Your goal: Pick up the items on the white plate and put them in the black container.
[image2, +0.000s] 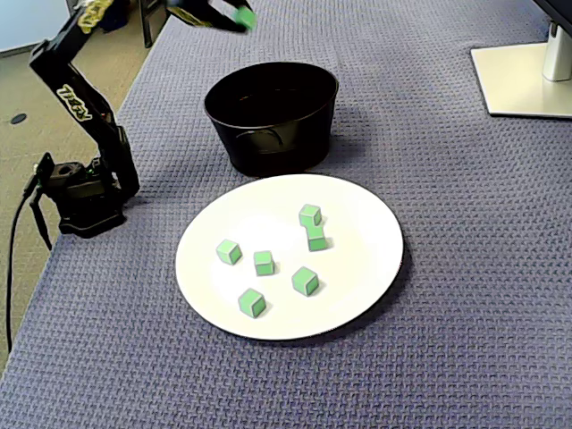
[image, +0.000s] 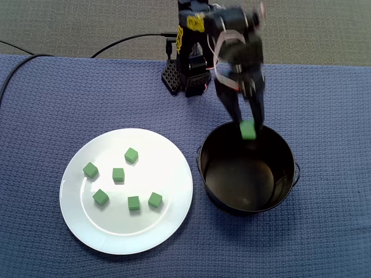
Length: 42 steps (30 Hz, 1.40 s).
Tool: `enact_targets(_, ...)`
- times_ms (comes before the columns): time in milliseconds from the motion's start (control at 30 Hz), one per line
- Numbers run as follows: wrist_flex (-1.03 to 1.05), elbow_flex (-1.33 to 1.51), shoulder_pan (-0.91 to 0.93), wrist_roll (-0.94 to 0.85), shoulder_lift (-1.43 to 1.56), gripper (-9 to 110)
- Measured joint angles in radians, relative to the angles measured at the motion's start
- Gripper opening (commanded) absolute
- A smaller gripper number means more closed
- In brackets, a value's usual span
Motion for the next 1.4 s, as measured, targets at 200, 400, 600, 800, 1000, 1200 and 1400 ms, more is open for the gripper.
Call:
enact_targets(200,-0.164,0.195,-0.020,0.048,-0.189,0)
enact_targets(400,-0.307,0.354,-0.023,0.051,-0.268,0)
enact_targets(600,-0.351,0.411,-0.051,0.060,-0.311,31)
enact_targets(800,-0.181,0.314,-0.048,0.058,-0.295,45)
enact_targets(1000,0.115,-0.002,0.061,-0.043,-0.161,53)
enact_targets(1200,0.215,-0.127,0.383,-0.189,-0.029,69)
enact_targets(1400,0.202,0.011,0.802,-0.399,-0.002,61)
